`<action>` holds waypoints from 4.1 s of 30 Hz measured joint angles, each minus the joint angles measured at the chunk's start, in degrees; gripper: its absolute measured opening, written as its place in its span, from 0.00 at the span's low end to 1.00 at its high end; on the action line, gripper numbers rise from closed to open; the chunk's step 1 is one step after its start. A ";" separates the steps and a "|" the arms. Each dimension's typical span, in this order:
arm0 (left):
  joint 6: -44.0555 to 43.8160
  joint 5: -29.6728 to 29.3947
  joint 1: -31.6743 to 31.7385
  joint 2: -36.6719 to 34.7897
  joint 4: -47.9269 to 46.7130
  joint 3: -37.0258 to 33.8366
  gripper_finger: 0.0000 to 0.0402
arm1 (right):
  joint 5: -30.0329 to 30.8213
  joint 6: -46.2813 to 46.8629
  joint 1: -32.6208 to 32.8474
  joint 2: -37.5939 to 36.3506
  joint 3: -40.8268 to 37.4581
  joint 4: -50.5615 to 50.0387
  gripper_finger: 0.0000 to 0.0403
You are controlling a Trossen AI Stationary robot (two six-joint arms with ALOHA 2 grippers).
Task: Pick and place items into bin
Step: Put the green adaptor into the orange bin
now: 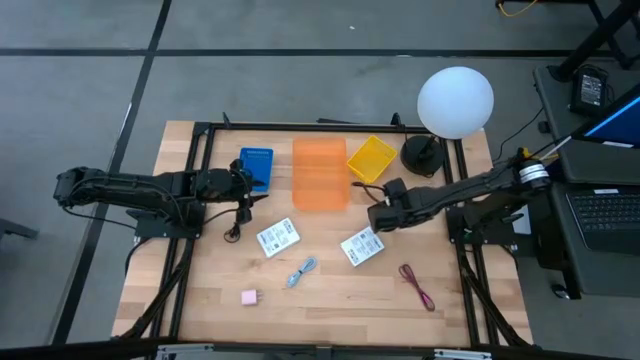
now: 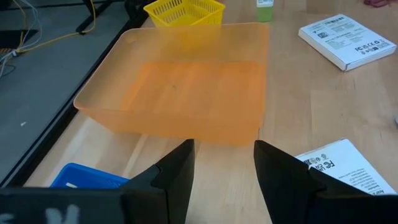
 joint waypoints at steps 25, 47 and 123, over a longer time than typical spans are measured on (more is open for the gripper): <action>-0.60 -0.02 0.00 0.00 -0.02 -0.02 0.39 | 2.56 12.99 1.19 11.40 -0.02 3.70 0.60; -1.96 0.00 0.00 0.00 -0.03 -0.02 0.40 | 6.42 14.02 0.25 11.40 -9.09 14.13 0.57; -3.55 0.17 0.00 0.02 -0.07 -0.15 0.38 | 5.48 -4.06 -2.44 -1.70 -5.56 4.55 0.30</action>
